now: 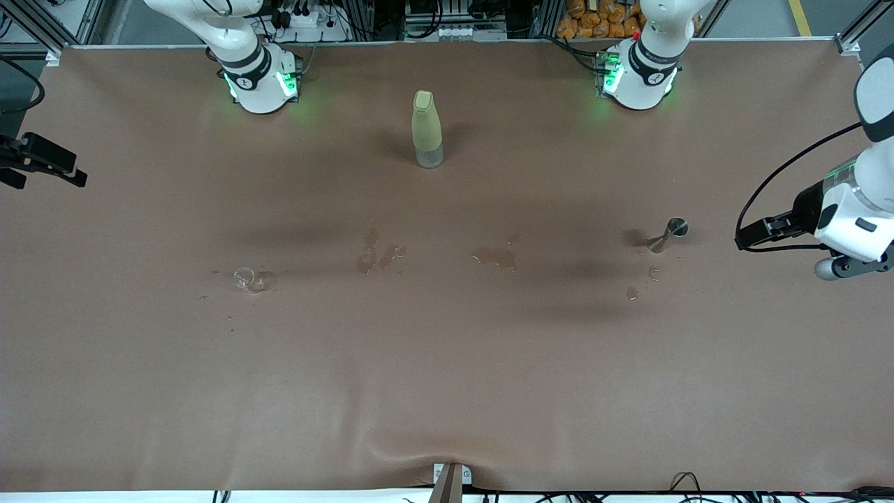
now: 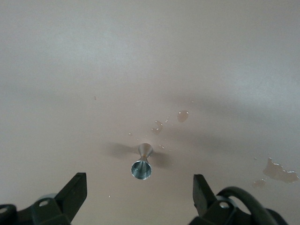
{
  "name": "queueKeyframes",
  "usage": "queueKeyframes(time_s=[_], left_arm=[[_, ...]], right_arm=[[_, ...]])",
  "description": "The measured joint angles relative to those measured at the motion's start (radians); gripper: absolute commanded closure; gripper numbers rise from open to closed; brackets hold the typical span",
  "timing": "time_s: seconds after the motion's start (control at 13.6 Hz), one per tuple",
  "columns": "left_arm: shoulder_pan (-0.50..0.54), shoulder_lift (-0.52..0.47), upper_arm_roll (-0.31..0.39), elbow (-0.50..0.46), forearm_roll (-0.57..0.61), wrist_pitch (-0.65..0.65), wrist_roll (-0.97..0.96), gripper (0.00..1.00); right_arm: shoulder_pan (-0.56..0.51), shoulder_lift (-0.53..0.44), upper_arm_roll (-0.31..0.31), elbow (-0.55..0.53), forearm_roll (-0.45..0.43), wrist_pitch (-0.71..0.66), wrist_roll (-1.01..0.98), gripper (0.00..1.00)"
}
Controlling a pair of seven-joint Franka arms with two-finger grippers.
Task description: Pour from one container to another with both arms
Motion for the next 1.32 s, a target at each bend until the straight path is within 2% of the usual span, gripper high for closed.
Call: queueKeyframes(time_s=[0.15, 0.29, 0.66, 0.95, 1.32], left_arm=[[-0.099, -0.001, 0.106, 0.003, 0.000, 0.022, 0.000, 0.00], [-0.157, -0.004, 0.170, 0.010, 0.000, 0.032, 0.000, 0.00], [-0.220, -0.009, 0.239, 0.017, -0.014, 0.032, 0.001, 0.00], [-0.256, -0.018, 0.335, 0.021, -0.080, 0.032, 0.033, 0.00], [-0.262, -0.026, 0.346, 0.022, -0.087, 0.032, 0.085, 0.00]], right_arm=[[0.000, 0.000, 0.000, 0.000, 0.000, 0.000, 0.000, 0.00], [0.000, 0.000, -0.001, 0.000, 0.000, 0.002, 0.000, 0.00], [0.000, 0.000, -0.003, 0.000, -0.001, 0.006, 0.001, 0.00], [0.000, 0.000, -0.003, 0.000, -0.002, 0.006, 0.001, 0.00], [0.000, 0.000, -0.004, 0.000, -0.002, 0.007, 0.001, 0.00]])
